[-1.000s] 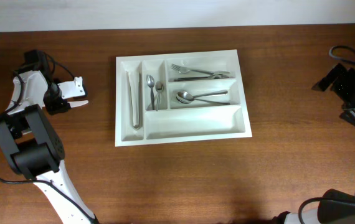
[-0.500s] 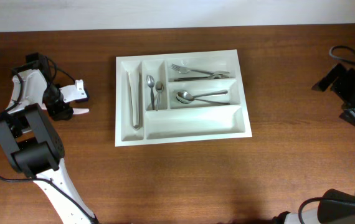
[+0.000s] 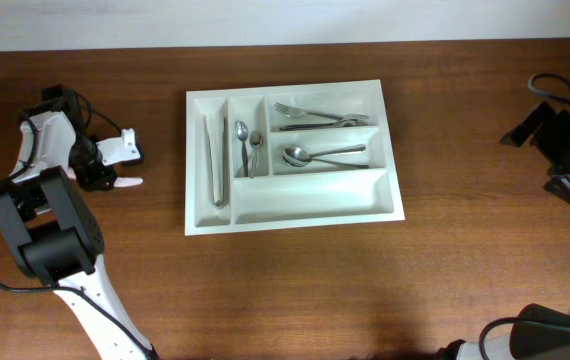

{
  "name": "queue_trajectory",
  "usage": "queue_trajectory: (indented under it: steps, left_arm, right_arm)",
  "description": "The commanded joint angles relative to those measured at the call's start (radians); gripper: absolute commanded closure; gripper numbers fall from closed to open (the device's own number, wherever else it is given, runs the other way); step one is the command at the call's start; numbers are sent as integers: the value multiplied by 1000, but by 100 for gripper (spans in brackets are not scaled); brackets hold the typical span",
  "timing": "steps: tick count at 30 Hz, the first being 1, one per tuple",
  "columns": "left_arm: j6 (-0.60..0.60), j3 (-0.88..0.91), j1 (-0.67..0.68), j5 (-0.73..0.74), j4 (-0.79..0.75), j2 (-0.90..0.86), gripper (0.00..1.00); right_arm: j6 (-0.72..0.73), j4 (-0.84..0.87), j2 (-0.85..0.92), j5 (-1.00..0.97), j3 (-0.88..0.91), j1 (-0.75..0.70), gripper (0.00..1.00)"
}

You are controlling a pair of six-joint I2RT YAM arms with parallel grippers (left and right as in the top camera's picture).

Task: Pack container
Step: 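Lower the left gripper onto the pink knife handle and grasp it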

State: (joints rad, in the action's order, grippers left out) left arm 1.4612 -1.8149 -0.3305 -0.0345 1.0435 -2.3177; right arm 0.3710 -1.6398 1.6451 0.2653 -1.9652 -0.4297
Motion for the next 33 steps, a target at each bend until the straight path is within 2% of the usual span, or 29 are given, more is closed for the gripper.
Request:
queue_trajectory:
  steps: [1, 7, 14, 16, 19, 25, 30, 33]
  left_arm:
    - [210, 48, -7, -63, -57, -103, 70]
    - [202, 48, -6, -71, -85, -103, 65]
    - [71, 48, -6, -62, -78, -103, 66]
    - [7, 48, -5, -52, -78, -103, 67]
    - [-86, 48, -3, -16, -78, -102, 75]
    - [-342, 48, 8, 136, -54, -102, 82]
    - [-567, 48, 13, 258, -46, -102, 83]
    - [-690, 48, 13, 259, -42, -103, 83]
  right_arm:
    - [5, -3, 3, 16, 1, -3, 1]
    - [5, -2, 3, 16, 1, -3, 1]
    - [5, -2, 3, 16, 1, -3, 1]
    - [5, 1, 3, 16, 1, -3, 1]
    - [5, 10, 3, 16, 1, -3, 1]
    - [5, 20, 3, 16, 1, -3, 2]
    - [5, 20, 3, 16, 1, -3, 1]
    - [5, 19, 3, 16, 1, -3, 1]
